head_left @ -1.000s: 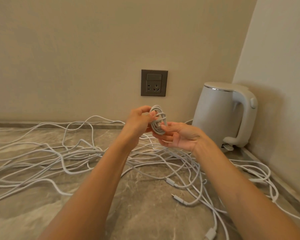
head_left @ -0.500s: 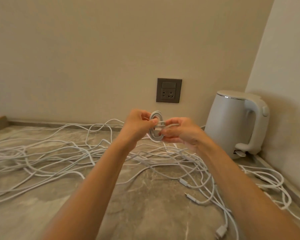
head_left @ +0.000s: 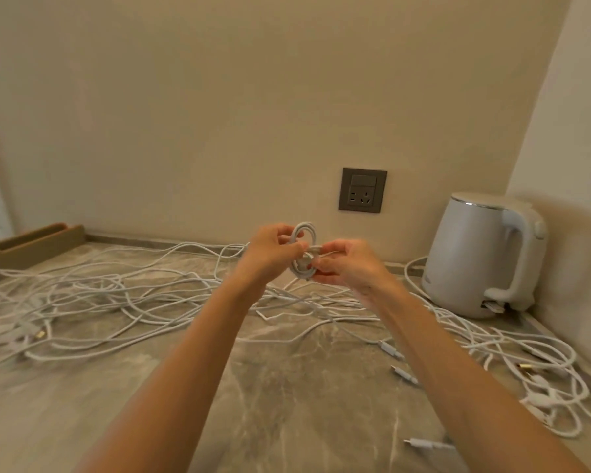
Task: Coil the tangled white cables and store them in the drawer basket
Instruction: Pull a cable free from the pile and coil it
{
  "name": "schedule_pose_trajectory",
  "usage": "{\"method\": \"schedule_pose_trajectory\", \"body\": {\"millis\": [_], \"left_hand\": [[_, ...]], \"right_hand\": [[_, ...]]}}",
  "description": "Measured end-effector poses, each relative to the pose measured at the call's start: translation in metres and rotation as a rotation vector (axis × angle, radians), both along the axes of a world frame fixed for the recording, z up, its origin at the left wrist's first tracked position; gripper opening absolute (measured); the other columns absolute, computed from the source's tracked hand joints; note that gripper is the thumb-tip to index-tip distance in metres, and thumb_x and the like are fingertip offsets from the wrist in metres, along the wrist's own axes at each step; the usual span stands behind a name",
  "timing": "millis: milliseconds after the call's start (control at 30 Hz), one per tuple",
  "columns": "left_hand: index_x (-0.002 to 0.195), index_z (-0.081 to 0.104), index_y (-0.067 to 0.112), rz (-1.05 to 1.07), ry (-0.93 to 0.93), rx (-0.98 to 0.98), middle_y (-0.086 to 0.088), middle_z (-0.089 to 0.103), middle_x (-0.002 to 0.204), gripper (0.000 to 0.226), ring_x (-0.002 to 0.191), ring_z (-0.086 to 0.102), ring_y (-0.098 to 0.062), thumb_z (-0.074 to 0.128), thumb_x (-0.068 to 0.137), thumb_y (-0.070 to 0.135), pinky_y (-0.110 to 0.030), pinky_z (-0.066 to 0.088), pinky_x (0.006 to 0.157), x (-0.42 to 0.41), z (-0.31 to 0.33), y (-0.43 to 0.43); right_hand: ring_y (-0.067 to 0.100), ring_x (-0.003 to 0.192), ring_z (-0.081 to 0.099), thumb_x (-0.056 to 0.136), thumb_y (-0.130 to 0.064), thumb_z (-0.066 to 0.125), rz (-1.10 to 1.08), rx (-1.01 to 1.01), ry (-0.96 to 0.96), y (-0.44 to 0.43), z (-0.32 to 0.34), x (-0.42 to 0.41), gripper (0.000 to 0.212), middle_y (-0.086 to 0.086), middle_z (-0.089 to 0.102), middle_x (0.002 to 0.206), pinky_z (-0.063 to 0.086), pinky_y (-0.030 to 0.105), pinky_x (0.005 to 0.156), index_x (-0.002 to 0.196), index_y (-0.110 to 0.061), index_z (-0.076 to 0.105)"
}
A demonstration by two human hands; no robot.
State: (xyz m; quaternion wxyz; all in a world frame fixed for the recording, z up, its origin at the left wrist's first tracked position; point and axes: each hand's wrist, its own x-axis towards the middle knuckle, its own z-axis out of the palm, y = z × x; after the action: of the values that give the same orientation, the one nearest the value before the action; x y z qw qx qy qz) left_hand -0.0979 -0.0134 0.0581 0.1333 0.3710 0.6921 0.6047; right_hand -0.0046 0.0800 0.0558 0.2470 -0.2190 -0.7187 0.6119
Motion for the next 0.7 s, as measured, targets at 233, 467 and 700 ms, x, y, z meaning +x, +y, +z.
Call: {"method": "schedule_pose_trajectory", "body": {"millis": [233, 467, 700], "left_hand": [[0.094, 0.060, 0.011, 0.088, -0.072, -0.026, -0.013, 0.061, 0.093, 0.011, 0.078, 0.059, -0.019, 0.050, 0.095, 0.016, -0.033, 0.051, 0.075, -0.008, 0.006, -0.048], [0.098, 0.065, 0.001, 0.278, 0.006, -0.036, -0.018, 0.065, 0.087, 0.013, 0.076, 0.060, -0.023, 0.063, 0.085, 0.005, -0.038, 0.053, 0.078, -0.023, 0.014, -0.163], [0.090, 0.068, 0.012, 0.484, 0.021, -0.124, -0.019, 0.069, 0.090, 0.007, 0.079, 0.065, -0.024, 0.062, 0.086, 0.011, -0.036, 0.055, 0.077, -0.025, -0.019, -0.323]], "right_hand": [[0.016, 0.066, 0.061, 0.084, 0.010, 0.060, 0.078, -0.020, 0.028, -0.042, 0.008, -0.020, 0.021, 0.019, 0.061, 0.088, 0.054, 0.017, 0.053, 0.103, 0.004, 0.055], [0.011, 0.052, 0.063, 0.081, 0.014, 0.060, 0.360, 0.004, -0.016, -0.125, 0.010, -0.058, 0.019, 0.013, 0.062, 0.076, 0.056, 0.019, 0.054, 0.094, 0.002, 0.059], [0.012, 0.058, 0.064, 0.081, 0.011, 0.062, 0.700, -0.001, -0.101, -0.267, -0.015, -0.089, 0.015, 0.011, 0.064, 0.077, 0.056, 0.018, 0.056, 0.079, -0.004, 0.060]]}}
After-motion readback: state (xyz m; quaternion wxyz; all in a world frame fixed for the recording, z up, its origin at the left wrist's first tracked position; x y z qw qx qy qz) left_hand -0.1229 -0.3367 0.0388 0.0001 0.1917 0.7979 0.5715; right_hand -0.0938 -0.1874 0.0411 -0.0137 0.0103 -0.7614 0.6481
